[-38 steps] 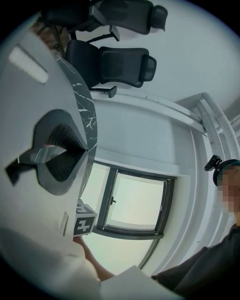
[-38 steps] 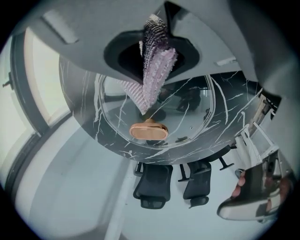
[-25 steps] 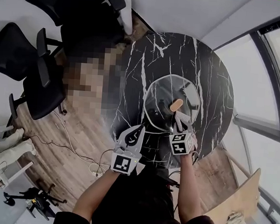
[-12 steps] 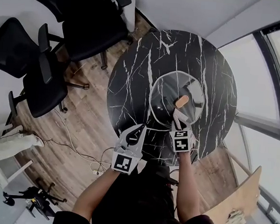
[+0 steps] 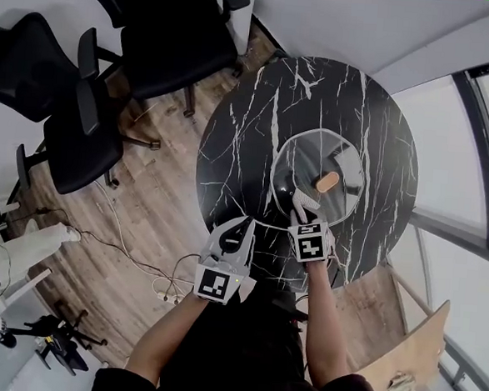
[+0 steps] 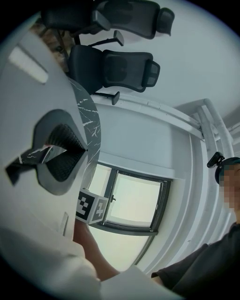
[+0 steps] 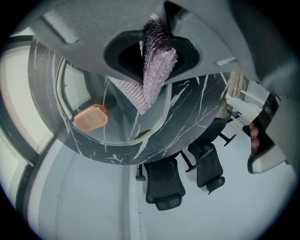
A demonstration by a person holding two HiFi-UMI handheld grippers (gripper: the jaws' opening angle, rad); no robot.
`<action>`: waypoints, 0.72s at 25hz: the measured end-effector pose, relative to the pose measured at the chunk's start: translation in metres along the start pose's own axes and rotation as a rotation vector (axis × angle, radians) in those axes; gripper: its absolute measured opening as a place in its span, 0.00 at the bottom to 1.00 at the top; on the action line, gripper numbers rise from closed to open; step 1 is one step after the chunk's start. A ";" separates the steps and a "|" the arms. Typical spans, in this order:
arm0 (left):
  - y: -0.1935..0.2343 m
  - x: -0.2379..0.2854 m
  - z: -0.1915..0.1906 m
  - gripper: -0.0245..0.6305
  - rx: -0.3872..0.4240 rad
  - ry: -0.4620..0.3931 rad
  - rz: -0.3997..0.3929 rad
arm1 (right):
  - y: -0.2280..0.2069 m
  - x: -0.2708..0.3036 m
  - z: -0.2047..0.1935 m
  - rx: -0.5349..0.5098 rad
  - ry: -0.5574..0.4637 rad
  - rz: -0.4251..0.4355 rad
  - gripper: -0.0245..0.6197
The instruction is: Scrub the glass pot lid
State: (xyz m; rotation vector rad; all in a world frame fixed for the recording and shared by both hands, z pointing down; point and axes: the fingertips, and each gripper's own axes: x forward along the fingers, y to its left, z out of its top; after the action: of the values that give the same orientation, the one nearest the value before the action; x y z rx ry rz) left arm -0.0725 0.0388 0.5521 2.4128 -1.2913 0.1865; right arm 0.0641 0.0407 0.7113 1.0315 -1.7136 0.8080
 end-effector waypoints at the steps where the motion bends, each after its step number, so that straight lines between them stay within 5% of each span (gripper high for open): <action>1: 0.001 -0.001 0.000 0.04 -0.002 -0.001 0.004 | 0.005 0.001 0.003 -0.003 0.000 0.009 0.15; 18: 0.027 -0.016 -0.005 0.04 -0.037 -0.009 0.102 | 0.065 0.031 0.030 -0.097 0.000 0.132 0.15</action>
State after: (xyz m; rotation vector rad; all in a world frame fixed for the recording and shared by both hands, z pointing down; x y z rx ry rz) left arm -0.1038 0.0399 0.5592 2.3216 -1.4102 0.1787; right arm -0.0125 0.0339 0.7263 0.8600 -1.8169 0.7991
